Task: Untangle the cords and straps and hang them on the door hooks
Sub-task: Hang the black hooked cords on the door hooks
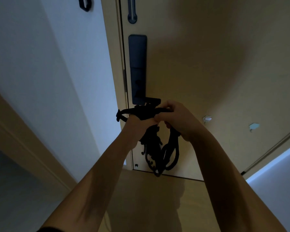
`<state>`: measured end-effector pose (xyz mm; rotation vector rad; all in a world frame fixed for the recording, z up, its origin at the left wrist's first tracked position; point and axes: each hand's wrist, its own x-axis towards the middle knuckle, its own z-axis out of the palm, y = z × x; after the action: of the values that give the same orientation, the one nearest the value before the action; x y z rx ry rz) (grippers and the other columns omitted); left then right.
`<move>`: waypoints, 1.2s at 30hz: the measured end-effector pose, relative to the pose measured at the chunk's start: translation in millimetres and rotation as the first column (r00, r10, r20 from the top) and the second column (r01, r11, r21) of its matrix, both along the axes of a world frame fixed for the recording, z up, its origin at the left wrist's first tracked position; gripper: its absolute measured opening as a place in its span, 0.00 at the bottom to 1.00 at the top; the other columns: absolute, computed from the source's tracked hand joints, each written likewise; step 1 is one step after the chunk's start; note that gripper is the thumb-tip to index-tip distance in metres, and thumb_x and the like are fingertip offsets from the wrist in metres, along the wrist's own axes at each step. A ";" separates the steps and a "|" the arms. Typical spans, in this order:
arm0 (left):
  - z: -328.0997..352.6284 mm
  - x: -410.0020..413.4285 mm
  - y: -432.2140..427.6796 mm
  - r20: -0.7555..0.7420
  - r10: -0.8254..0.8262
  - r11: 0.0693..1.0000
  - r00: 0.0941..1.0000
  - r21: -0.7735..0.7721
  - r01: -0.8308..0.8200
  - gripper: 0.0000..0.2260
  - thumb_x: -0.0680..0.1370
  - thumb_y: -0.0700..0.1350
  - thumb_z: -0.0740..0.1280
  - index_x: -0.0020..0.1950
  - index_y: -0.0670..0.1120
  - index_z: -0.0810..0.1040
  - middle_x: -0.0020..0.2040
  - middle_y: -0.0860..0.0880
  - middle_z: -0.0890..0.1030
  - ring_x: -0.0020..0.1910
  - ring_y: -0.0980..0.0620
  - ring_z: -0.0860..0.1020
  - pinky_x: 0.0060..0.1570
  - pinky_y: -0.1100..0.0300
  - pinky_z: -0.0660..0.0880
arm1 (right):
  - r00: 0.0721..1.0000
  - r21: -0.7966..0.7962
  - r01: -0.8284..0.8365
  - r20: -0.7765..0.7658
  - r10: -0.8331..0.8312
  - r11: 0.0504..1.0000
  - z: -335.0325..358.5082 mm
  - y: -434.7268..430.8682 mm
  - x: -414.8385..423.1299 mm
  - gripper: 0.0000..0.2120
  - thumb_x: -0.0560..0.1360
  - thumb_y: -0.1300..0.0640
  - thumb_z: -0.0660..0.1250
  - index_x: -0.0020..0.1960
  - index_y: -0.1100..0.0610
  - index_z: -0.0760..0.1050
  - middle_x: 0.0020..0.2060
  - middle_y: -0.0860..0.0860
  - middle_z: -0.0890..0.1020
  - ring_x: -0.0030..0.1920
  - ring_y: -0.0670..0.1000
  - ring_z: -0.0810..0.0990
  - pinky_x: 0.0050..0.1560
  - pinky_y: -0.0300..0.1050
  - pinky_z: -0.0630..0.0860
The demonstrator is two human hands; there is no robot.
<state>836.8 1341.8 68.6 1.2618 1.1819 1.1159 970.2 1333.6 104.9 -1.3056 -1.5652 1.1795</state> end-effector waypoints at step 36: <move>361.3 75.6 224.4 0.123 0.159 0.573 0.980 0.797 -0.193 0.07 0.73 0.38 0.68 0.41 0.50 0.79 0.40 0.46 0.81 0.44 0.47 0.80 0.46 0.54 0.78 | 0.897 0.966 0.051 0.068 -0.437 0.254 327.1 223.5 60.2 0.08 0.76 0.63 0.62 0.50 0.64 0.79 0.43 0.56 0.80 0.42 0.49 0.74 0.35 0.30 0.66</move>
<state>912.4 1566.3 429.9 1.8084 0.7581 1.9604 1030.4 1557.1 432.1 -0.8047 -1.7137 -0.3474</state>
